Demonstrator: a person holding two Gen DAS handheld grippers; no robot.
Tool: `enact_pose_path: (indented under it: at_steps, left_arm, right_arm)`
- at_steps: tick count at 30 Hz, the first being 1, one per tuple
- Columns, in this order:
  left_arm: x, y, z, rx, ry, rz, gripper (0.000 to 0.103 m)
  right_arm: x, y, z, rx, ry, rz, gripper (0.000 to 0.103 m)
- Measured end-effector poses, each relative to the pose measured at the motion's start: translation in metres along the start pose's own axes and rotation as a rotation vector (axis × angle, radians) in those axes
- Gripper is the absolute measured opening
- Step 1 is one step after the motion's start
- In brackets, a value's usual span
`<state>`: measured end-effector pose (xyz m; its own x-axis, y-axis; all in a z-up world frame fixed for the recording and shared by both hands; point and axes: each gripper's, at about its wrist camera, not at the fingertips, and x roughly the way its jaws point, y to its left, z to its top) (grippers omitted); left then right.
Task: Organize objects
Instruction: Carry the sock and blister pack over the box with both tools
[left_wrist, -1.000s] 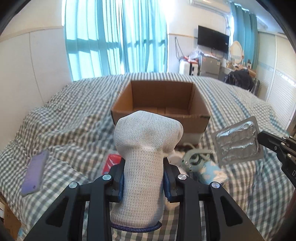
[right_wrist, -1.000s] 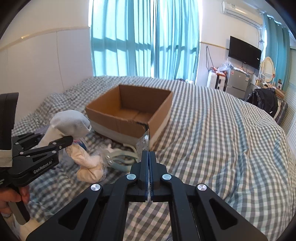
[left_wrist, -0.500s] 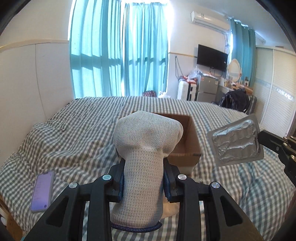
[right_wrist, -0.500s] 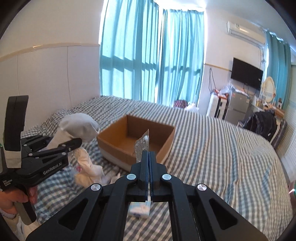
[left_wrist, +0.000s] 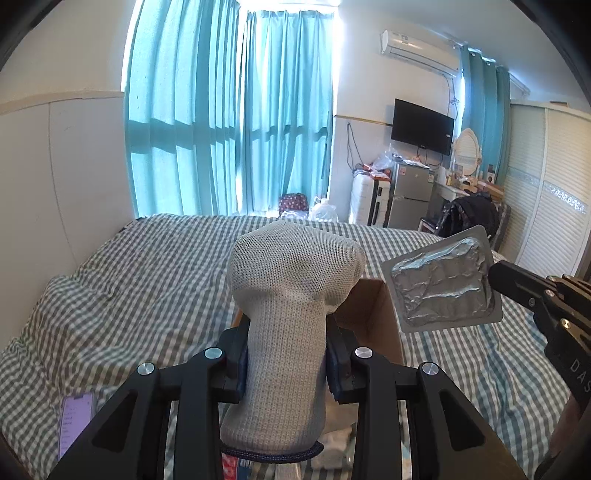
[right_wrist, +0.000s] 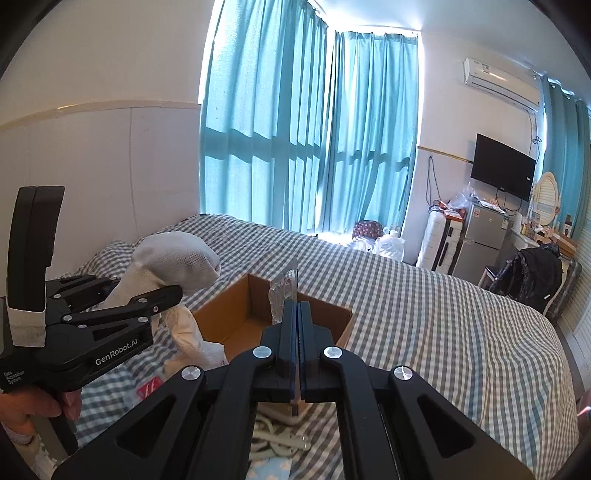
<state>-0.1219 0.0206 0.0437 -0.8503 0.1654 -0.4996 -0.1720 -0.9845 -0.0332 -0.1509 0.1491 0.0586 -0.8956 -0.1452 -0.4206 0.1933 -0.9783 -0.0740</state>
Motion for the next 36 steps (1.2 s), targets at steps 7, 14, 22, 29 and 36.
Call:
enact_pose_path:
  at_steps: [7,14,22,29,36]
  left_arm:
    - [0.047,-0.004,0.022,0.009,0.001,0.002,0.032]
    - [0.108,-0.004,0.015,0.019,0.07,0.01,0.032]
    - [0.155,-0.003,-0.01,0.031,0.158,0.014,0.033]
    - [0.166,-0.004,-0.02,0.033,0.206,0.011,0.053]
    - [0.139,-0.002,-0.004,0.018,0.165,0.031,0.083]
  right_arm:
    - [0.057,-0.012,0.017,0.011,0.012,0.021,0.0]
    - [0.124,-0.019,0.004,0.025,0.08,0.044,0.0]
    - [0.17,-0.027,-0.031,0.052,0.167,0.073,0.0]
    - [0.174,-0.036,-0.031,0.121,0.175,0.113,0.001]
    - [0.145,-0.039,-0.015,0.126,0.152,0.074,0.004]
